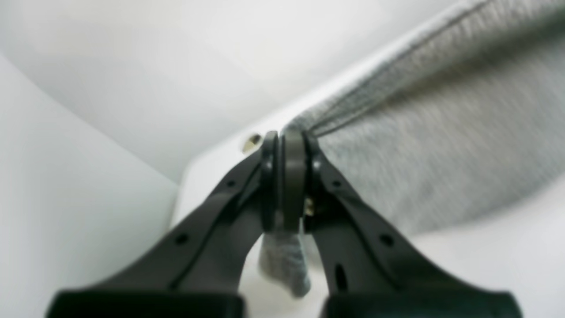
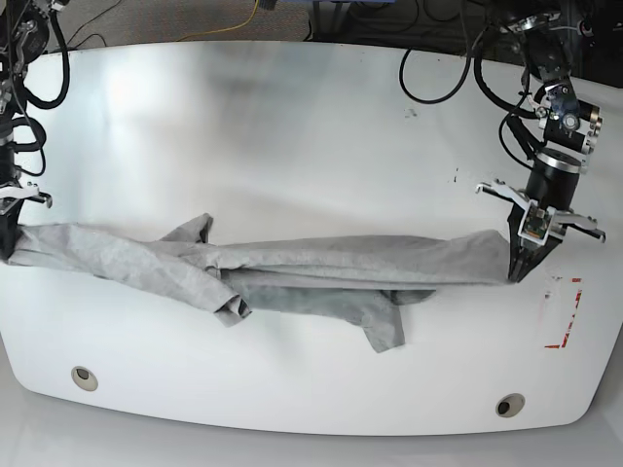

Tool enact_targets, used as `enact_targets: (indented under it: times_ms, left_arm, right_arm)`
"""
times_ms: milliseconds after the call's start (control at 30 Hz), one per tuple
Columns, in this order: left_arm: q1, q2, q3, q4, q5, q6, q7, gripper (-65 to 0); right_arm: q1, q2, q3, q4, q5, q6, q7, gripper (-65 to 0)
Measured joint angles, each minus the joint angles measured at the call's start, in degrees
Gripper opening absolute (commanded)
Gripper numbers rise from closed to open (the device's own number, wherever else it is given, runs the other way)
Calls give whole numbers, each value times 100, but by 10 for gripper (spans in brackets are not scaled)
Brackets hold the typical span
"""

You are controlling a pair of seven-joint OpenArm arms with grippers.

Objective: Layout the t-shirt on the table in an organized manner, then fold the t-shirt properly
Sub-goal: 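Lift the shirt with both grippers and lay it flat across the table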

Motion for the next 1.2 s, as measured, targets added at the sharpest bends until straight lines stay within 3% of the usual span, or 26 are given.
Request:
enact_targets:
  times_ms: [567, 700, 900, 1200]
  left_arm:
    - [1379, 271, 63, -13, 4, -24, 33, -650]
    - [1733, 273, 39, -9, -4, 76, -42, -650]
    - [2330, 509, -127, -13, 28, -11, 46, -650]
    - [3032, 673, -354, 4, 4, 4, -133, -650]
  right_arm:
    - [-866, -649, 208, -11, -35, -79, 4, -650]
    - [-1185, -688, 170, 2, 9, 72, 7, -650]
    - [-1624, -894, 190, -4, -2, -63, 13, -650]
    - [-2575, -1043, 507, 9, 2, 37, 15, -650]
